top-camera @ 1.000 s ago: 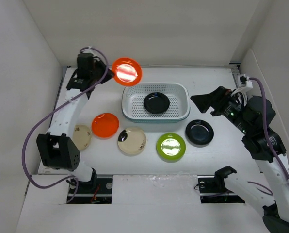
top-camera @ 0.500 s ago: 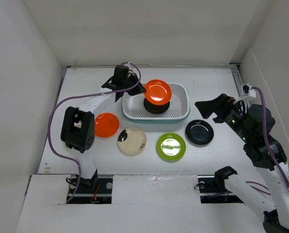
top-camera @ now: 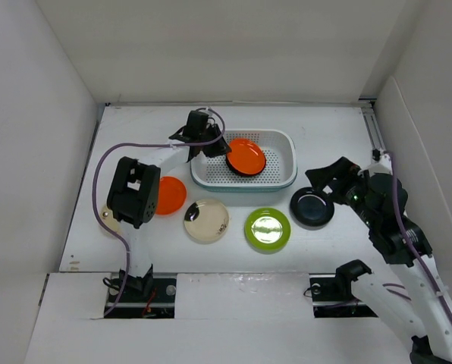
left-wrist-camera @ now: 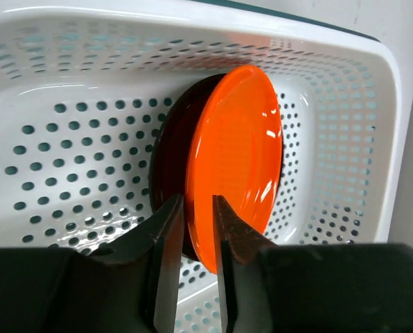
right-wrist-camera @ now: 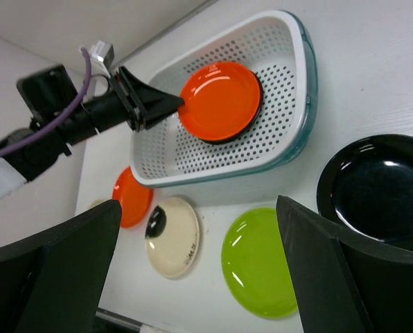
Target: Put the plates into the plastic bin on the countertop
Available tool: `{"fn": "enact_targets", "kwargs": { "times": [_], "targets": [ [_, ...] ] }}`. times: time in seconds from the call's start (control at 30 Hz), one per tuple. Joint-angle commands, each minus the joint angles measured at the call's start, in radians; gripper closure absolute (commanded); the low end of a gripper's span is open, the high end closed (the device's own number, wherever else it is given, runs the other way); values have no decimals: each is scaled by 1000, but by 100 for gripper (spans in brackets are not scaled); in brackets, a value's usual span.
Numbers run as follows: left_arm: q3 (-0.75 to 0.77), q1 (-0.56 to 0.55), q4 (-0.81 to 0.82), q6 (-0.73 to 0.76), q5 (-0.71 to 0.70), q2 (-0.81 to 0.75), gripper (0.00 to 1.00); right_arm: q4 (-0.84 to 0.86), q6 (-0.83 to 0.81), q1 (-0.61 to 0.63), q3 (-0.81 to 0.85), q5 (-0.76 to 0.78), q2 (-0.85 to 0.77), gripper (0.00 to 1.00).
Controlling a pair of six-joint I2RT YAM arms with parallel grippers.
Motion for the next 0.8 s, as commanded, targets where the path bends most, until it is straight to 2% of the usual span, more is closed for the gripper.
{"fn": "enact_targets", "kwargs": {
  "times": [0.0, 0.07, 0.1, 0.2, 0.27, 0.3, 0.33, 0.53, 0.77],
  "targets": [
    [36, -4, -3, -6, -35, -9, 80, -5, 106, -7, 0, 113, -39, 1],
    [36, -4, -15, -6, -56, 1, 70, -28, 142, -7, -23, 114, -60, 1],
    [36, -4, -15, -6, -56, 1, 61, -38, 157, -7, -23, 123, -60, 1],
    [36, -4, -27, -17, -73, -34, 54, -119, 249, -7, -41, 159, -69, 1],
    [15, -13, -18, -17, -73, -70, 37, -193, 306, -7, -62, 169, -80, 1],
    [15, -13, -18, -8, -82, -106, 16, -213, 356, -7, -76, 186, -95, 1],
    [15, -24, -18, -8, -93, -125, 1, -224, 357, -7, -93, 177, -105, 1],
    [62, -55, -50, 32, -93, -231, 0, -258, 513, -7, -242, 239, -135, 1],
    [116, -92, -184, 55, -240, -379, 0, -246, 636, -7, -357, 235, -56, 1]
  ]
}}
